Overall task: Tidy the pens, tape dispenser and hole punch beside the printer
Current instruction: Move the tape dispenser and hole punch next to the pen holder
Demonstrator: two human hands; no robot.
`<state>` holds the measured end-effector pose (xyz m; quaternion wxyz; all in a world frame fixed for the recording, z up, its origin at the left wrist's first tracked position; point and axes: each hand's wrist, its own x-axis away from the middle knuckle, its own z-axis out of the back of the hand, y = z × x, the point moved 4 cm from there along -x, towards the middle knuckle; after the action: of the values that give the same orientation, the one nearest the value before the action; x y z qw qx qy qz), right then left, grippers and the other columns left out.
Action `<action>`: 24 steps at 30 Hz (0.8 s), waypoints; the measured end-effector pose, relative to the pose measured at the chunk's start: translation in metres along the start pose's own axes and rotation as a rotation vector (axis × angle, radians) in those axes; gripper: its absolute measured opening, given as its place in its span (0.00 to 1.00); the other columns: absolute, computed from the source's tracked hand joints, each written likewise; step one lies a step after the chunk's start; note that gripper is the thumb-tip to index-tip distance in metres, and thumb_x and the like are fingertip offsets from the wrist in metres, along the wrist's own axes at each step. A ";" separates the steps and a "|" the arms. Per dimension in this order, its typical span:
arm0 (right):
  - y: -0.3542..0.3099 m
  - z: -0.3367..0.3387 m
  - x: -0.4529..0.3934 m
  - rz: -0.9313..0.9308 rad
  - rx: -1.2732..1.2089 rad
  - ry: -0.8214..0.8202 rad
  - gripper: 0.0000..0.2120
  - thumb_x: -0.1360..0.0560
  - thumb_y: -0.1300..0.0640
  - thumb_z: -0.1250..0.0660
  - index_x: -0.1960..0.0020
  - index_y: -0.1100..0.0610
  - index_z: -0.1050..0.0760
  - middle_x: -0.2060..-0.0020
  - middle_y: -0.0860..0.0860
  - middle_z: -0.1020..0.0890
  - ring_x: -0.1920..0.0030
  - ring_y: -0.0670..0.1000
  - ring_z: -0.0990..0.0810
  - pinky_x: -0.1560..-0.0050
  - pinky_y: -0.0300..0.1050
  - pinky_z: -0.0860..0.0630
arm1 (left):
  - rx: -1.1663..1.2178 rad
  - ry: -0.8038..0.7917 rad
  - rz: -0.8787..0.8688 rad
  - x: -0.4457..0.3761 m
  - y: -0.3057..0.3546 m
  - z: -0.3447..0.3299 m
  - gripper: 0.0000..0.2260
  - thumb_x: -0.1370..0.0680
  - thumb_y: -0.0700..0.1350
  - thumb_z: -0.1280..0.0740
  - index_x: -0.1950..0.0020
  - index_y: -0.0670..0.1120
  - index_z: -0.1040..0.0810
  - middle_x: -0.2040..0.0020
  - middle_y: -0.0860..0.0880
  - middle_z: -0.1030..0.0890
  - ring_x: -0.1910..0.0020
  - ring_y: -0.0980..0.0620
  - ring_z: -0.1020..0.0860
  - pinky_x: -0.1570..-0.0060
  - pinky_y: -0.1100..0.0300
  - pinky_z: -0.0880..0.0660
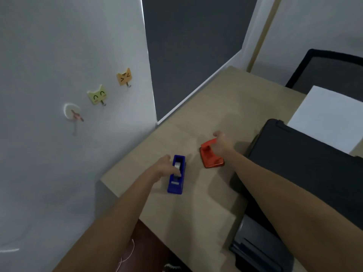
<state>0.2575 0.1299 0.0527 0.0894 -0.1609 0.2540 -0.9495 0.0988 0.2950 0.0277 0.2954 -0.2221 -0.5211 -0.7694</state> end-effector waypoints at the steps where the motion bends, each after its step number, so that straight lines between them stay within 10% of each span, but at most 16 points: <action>1: 0.002 -0.009 -0.003 -0.012 0.065 -0.019 0.25 0.25 0.61 0.37 0.29 0.62 0.36 0.34 0.64 0.29 0.34 0.64 0.29 0.34 0.52 0.29 | 0.032 -0.064 -0.011 -0.001 -0.013 -0.005 0.32 0.33 0.34 0.25 0.32 0.43 0.35 0.35 0.44 0.28 0.36 0.43 0.27 0.36 0.50 0.28; 5: 0.021 -0.036 -0.014 -0.103 0.276 -0.083 0.31 0.21 0.57 0.41 0.25 0.70 0.48 0.28 0.67 0.37 0.28 0.65 0.36 0.28 0.55 0.37 | 0.189 -0.108 -0.084 -0.008 -0.060 -0.034 0.35 0.39 0.33 0.21 0.36 0.49 0.29 0.40 0.45 0.20 0.40 0.44 0.22 0.42 0.49 0.22; 9: 0.031 -0.041 -0.017 -0.161 0.350 -0.027 0.22 0.21 0.56 0.40 0.31 0.67 0.35 0.33 0.63 0.27 0.33 0.61 0.27 0.35 0.48 0.30 | 0.350 0.215 -0.165 -0.011 -0.088 -0.065 0.36 0.39 0.39 0.19 0.33 0.47 0.27 0.43 0.51 0.19 0.49 0.55 0.19 0.56 0.69 0.24; 14: 0.032 -0.058 -0.011 -0.321 0.082 -0.148 0.18 0.20 0.53 0.38 0.37 0.64 0.27 0.37 0.61 0.22 0.37 0.59 0.22 0.37 0.48 0.26 | 0.252 0.576 -0.110 -0.021 -0.085 -0.072 0.22 0.35 0.46 0.22 0.44 0.44 0.20 0.53 0.47 0.15 0.55 0.47 0.16 0.59 0.61 0.25; 24: 0.000 0.043 0.016 -0.128 -0.457 0.021 0.08 0.25 0.62 0.31 0.61 0.57 0.28 0.52 0.60 0.20 0.50 0.62 0.16 0.52 0.58 0.17 | 0.712 0.329 -0.097 -0.001 -0.068 -0.033 0.12 0.31 0.41 0.25 0.49 0.46 0.19 0.54 0.47 0.15 0.57 0.50 0.16 0.63 0.59 0.20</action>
<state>0.2580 0.1065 0.0921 -0.0123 -0.1829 0.4526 -0.8727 0.0518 0.2840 -0.0302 0.3968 0.0456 -0.7109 -0.5788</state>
